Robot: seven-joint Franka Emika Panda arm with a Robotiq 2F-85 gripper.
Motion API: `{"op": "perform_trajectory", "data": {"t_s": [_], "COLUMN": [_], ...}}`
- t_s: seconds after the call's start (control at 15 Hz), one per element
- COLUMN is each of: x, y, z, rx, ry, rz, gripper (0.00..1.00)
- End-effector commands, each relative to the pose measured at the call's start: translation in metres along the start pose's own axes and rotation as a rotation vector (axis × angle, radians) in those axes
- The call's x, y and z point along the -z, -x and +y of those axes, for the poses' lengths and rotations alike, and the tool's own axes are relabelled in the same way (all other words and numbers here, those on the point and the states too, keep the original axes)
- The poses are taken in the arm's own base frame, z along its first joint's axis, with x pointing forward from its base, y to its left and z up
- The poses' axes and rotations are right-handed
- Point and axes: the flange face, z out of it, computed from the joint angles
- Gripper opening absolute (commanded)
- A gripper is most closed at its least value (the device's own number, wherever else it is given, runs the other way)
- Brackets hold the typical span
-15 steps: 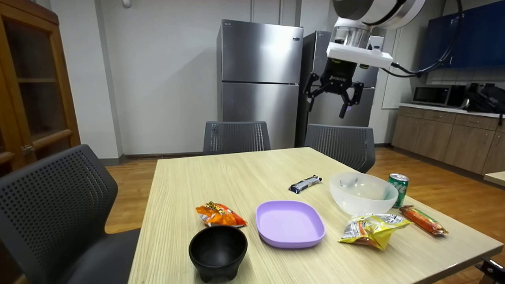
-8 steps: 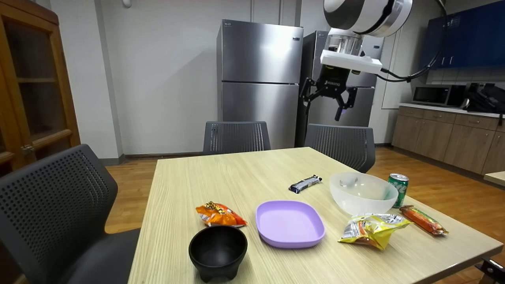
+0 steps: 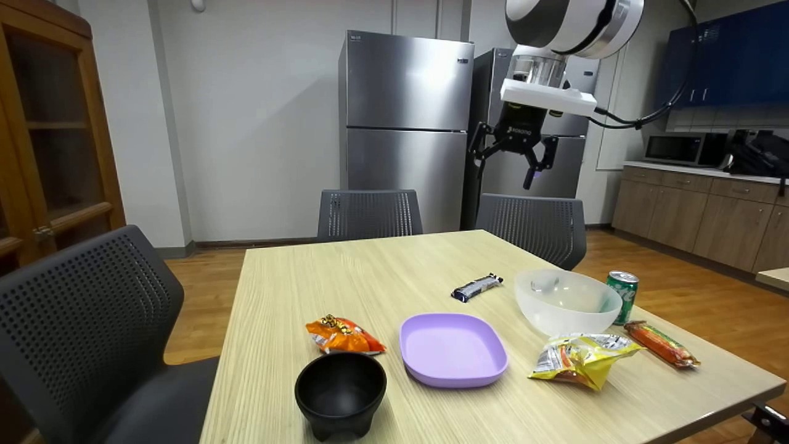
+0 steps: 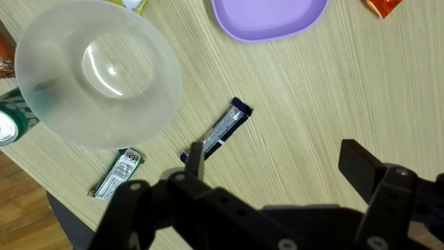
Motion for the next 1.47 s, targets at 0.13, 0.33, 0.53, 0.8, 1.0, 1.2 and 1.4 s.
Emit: {"op": "perform_trajectory", "data": {"t_s": [0.13, 0.33, 0.53, 0.8, 1.0, 1.2, 1.4], "x": [-0.034, -0.058, -0.082, -0.107, -0.122, -0.138, -0.153], "y": [-0.032, -0.048, -0.061, -0.074, -0.084, -0.093, -0.099], "z": [-0.002, -0.003, -0.008, -0.015, -0.018, -0.018, -0.015], "rx": [-0.083, -0.133, -0.180, -0.229, -0.273, -0.317, -0.350], "ry": [0.018, 0.046, 0.069, 0.091, 0.111, 0.132, 0.157], "rz": [-0.032, -0.052, -0.068, -0.071, -0.068, -0.070, -0.091], "gripper": [1.00, 1.00, 1.00, 1.00, 1.00, 1.00, 1.00]}}
